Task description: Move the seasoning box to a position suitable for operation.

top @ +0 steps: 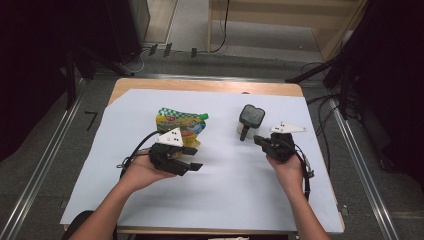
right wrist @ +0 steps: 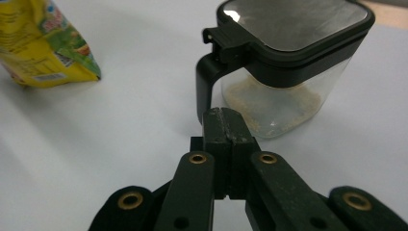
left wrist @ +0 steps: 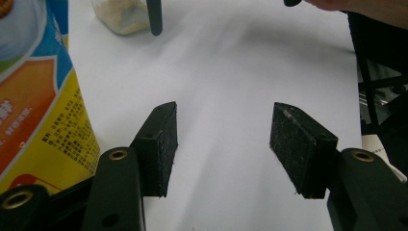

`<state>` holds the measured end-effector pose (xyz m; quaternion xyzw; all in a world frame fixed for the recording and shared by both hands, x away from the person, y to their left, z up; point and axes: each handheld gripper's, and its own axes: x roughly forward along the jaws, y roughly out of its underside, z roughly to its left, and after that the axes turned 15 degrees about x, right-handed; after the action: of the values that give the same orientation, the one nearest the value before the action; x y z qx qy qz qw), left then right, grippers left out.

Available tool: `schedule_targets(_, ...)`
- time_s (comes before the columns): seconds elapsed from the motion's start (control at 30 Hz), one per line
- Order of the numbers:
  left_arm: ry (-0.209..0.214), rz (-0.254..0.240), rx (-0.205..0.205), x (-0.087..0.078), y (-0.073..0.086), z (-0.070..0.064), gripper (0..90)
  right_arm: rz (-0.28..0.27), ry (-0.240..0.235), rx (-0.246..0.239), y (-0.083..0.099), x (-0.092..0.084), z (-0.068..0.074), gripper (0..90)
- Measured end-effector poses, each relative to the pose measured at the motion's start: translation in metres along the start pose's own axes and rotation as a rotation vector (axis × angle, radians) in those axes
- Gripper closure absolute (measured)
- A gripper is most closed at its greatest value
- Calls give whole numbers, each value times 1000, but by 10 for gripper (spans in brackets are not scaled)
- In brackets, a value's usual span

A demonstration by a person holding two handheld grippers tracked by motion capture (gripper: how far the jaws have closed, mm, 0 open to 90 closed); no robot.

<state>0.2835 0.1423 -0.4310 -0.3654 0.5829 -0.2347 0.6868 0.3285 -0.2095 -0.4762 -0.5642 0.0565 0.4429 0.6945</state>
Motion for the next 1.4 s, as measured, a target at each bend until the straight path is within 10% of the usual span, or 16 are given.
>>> schedule_targets(0.73,-31,9,4,-6,6,-7,437,15,32,-24,-7,38,1,900)
schedule_targets(1.4,-61,8,-16,-16,15,-9,437,2,-3,-15,-9,59,32,900)
